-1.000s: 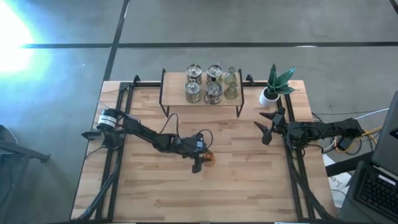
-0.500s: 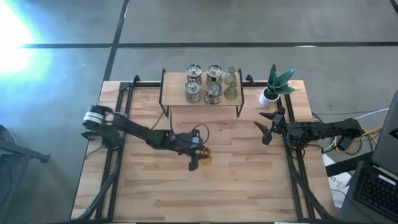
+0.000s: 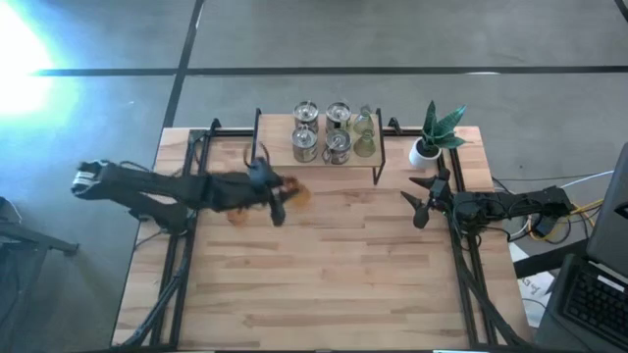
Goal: Pick & Place candle stick holders
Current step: Put the right orange candle holder on the shelf
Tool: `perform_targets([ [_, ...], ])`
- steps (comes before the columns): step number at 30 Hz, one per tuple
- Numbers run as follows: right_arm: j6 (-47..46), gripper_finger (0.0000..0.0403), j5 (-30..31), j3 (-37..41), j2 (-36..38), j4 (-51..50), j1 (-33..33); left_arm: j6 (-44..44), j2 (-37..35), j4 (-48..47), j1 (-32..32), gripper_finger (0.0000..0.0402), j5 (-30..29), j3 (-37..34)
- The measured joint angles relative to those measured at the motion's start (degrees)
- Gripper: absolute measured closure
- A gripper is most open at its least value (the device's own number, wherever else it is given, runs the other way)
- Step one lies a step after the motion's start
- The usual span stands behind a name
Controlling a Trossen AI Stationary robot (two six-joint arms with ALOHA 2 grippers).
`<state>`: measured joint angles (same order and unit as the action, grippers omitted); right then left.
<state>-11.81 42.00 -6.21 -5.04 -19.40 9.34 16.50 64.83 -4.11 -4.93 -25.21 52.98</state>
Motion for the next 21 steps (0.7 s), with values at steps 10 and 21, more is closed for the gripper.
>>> perform_targets([
  [10,0.0,0.0152,0.0,0.0,0.0,0.0,0.0,-4.5,-1.9,-10.7,16.3,0.0275,-1.8,9.5],
  [21,0.0,0.0152,0.0,0.0,0.0,0.0,0.0,-10.6,8.4,-15.4,34.9,0.0275,7.1,19.5],
])
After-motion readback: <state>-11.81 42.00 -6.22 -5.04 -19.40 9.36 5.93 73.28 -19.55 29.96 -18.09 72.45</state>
